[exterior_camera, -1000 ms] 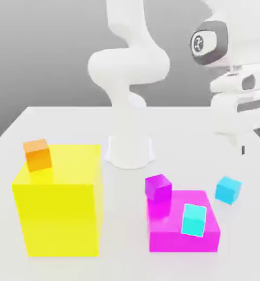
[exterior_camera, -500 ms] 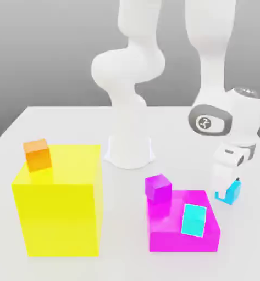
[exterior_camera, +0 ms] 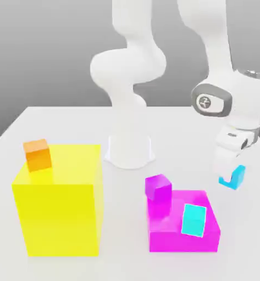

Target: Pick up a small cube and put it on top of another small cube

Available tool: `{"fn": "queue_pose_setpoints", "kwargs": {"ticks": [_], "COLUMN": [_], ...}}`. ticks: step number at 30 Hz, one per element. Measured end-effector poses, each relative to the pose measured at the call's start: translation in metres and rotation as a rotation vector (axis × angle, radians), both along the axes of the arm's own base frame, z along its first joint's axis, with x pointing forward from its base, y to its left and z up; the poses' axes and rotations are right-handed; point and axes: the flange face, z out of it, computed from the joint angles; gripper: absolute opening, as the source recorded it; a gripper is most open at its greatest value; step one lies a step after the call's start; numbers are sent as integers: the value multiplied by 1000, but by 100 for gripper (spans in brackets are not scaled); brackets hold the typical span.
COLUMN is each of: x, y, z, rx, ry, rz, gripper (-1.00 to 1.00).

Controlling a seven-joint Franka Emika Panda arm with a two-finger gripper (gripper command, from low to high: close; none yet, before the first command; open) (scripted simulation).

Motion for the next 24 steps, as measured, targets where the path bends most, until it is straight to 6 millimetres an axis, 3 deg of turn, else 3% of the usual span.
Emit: {"fn": "queue_pose_setpoints", "kwargs": {"ticks": [7,14,16,21,22,24], "x": [56,68,69,68,67,67], "y": [-91,-185,-195,-199,-199,-199], "z": [55,104,98,51,46,46], "rx": [-31,7,17,18,18,18], "ry": [-18,6,10,11,10,10], "rz": [-187,-366,-385,-391,-391,-391], "gripper": [-100,-100,-100,-100,100,100]}}
